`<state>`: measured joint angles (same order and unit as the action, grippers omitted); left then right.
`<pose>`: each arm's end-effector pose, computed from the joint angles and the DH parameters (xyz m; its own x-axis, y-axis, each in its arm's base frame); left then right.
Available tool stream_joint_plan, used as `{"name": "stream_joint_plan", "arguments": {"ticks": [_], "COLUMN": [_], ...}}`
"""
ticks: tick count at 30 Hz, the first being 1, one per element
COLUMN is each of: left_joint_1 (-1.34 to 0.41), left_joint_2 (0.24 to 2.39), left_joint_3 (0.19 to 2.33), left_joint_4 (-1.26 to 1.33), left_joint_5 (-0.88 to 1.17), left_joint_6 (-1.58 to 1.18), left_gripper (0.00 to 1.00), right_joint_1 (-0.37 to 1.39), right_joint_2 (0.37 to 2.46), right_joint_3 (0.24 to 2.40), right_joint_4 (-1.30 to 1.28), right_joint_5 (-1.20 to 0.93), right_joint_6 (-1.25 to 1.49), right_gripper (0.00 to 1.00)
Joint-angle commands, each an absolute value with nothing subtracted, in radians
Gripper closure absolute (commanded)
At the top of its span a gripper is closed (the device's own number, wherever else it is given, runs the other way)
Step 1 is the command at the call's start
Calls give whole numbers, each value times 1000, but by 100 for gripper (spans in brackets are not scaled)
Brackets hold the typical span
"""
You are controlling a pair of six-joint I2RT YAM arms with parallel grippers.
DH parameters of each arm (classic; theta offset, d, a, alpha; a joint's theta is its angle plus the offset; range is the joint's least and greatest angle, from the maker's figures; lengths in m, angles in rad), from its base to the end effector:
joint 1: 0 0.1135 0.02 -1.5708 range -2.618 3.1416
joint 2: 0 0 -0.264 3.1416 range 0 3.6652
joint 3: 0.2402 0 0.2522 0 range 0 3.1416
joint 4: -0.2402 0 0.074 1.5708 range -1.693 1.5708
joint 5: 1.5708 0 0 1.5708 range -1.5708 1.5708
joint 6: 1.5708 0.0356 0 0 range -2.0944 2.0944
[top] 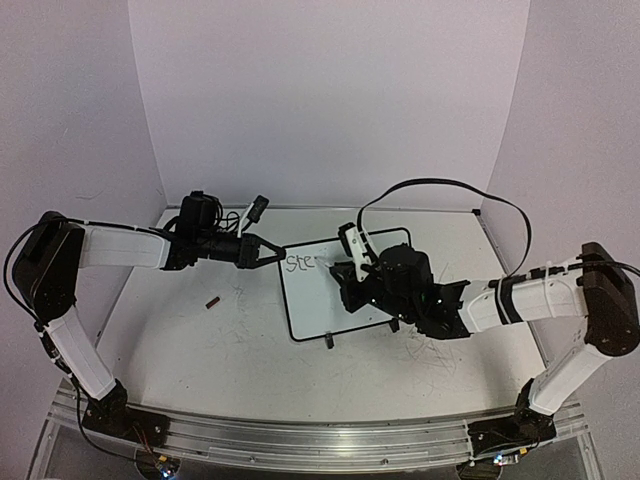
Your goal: Write a sentence on the whiteboard
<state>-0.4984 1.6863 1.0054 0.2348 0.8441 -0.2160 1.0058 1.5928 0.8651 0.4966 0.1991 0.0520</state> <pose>0.3093 -0.1986 0.2260 -0.5651 0.1455 -0.8121 0.8075 0.2994 -0.5083 0.1958 0.2957 0.2344 -0.1601 -0.1575 -0.9745 -0.7175 0.6966 0.0054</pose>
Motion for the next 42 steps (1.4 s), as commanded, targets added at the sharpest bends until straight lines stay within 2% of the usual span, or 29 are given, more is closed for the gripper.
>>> {"name": "stream_joint_plan", "arguments": {"ticks": [1, 42], "left_joint_1": [-489, -489], "left_joint_2": [1651, 1644], "left_joint_3": [1011, 1008], "left_joint_4": [229, 229], "left_joint_5": [810, 809], "left_joint_6": [-195, -193], "left_gripper": [100, 100], "right_joint_1": [1001, 1001], "right_joint_2": [1622, 1624], "right_joint_3": [926, 878], "right_joint_4": [529, 445], "right_joint_5": [227, 232], "right_joint_6": [42, 103], "right_gripper": [100, 100]}}
